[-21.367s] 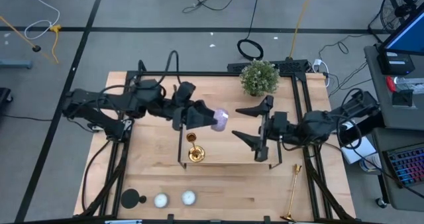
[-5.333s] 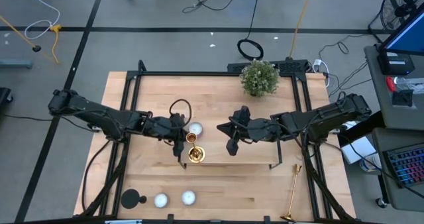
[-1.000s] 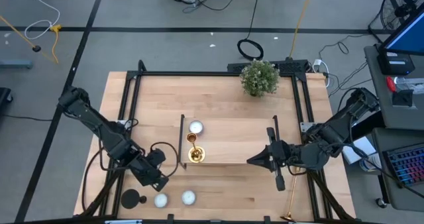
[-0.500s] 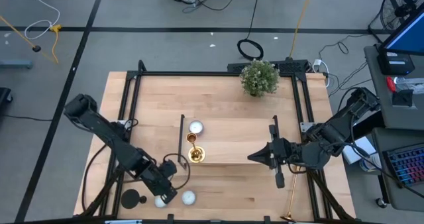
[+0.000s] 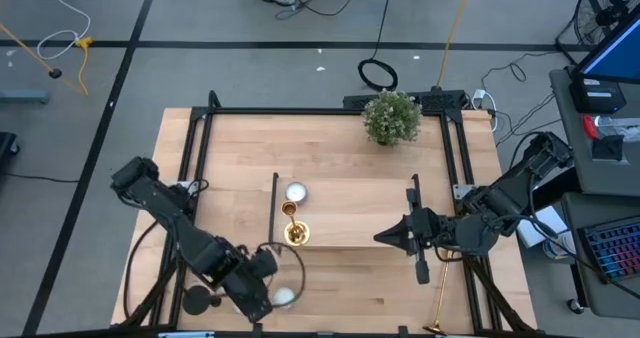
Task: Pick & Place candle stick holders
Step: Put the white blue scented candle on the shelf
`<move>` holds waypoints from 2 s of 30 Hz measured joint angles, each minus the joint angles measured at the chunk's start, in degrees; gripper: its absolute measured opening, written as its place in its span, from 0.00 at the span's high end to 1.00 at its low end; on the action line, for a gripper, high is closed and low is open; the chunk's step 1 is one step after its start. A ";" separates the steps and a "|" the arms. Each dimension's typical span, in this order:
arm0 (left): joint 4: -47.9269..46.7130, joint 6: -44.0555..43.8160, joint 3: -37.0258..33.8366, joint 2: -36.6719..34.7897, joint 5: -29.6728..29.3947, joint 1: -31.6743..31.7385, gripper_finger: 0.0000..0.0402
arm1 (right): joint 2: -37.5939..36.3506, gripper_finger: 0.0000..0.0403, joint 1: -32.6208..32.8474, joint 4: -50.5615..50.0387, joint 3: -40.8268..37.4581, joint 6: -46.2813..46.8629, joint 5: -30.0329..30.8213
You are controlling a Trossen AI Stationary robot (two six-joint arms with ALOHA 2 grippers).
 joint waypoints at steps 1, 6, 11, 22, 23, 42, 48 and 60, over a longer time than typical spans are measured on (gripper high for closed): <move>-1.32 1.34 2.08 1.48 0.19 -0.02 1.00 | 0.00 1.00 0.00 0.00 0.02 0.00 0.00; -2.62 3.62 9.06 7.87 1.28 -0.79 1.00 | 0.00 1.00 0.00 0.00 0.01 0.13 0.00; -2.25 -2.14 10.84 10.67 -2.30 -4.67 1.00 | 0.00 1.00 0.00 0.65 -1.29 0.39 0.00; -8.17 -17.13 10.87 10.86 -5.94 -10.19 0.99 | 0.04 1.00 0.11 3.09 -3.71 2.36 0.00; -8.02 -16.53 10.87 10.86 -5.84 -9.92 0.98 | 0.04 1.00 0.11 3.67 -3.72 1.82 -0.02; -9.78 -3.87 10.84 10.86 0.15 -5.07 0.67 | 0.02 1.00 0.11 5.25 -3.76 0.55 -0.02; -12.20 -8.06 9.86 10.86 2.32 -5.09 0.47 | 0.02 1.00 0.11 5.25 -3.76 0.40 -0.02; -11.70 -16.08 4.38 10.86 9.95 -4.00 0.17 | 0.02 1.00 -0.04 5.25 -3.76 0.37 0.26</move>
